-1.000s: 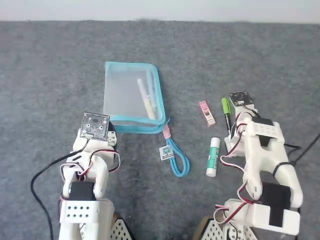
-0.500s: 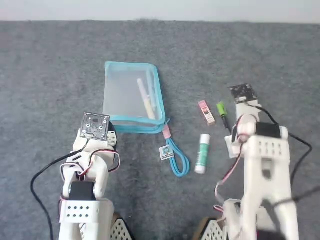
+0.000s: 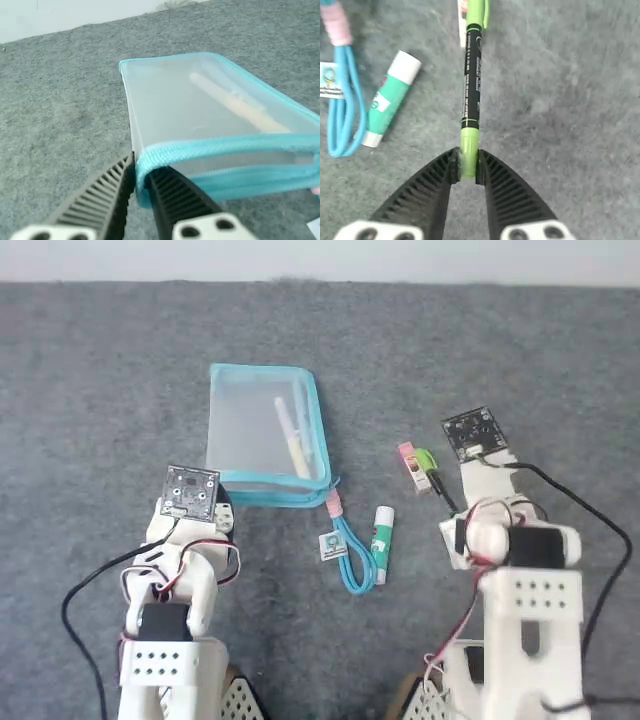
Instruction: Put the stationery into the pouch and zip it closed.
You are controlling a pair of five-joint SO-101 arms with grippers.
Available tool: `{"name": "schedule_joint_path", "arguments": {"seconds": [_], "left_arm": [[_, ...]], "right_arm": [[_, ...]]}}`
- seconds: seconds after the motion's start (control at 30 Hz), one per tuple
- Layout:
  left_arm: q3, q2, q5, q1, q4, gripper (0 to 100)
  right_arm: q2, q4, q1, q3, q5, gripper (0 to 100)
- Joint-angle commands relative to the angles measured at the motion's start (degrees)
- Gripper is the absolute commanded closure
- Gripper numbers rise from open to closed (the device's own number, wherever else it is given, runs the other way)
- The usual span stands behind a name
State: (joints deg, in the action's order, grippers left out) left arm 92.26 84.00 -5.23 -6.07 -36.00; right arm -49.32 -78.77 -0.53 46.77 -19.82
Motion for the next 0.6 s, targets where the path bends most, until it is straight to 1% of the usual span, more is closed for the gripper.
{"name": "schedule_joint_path", "arguments": {"seconds": [0.0,0.2,0.3,0.37,0.43,0.57], "left_arm": [[-0.84,0.18,-0.53,-0.18,1.85,99],[-0.84,0.18,-0.53,-0.09,2.11,99],[-0.84,0.18,-0.53,-0.09,2.11,99],[-0.84,0.18,-0.53,-0.09,2.11,99],[-0.84,0.18,-0.53,-0.09,2.11,99],[-0.75,0.18,-0.53,-0.09,2.11,99]], "right_arm": [[4.00,0.66,-1.98,-2.29,-0.88,99.0],[0.75,-6.55,-1.80,-12.31,-0.70,99.1],[-4.00,-12.00,1.98,-17.23,-0.53,99.1],[-7.60,-15.25,7.60,-19.69,1.76,99.1],[-11.21,-17.01,15.08,-20.57,3.34,99.1],[-15.87,-16.31,28.53,-19.25,2.81,99.1]]}}
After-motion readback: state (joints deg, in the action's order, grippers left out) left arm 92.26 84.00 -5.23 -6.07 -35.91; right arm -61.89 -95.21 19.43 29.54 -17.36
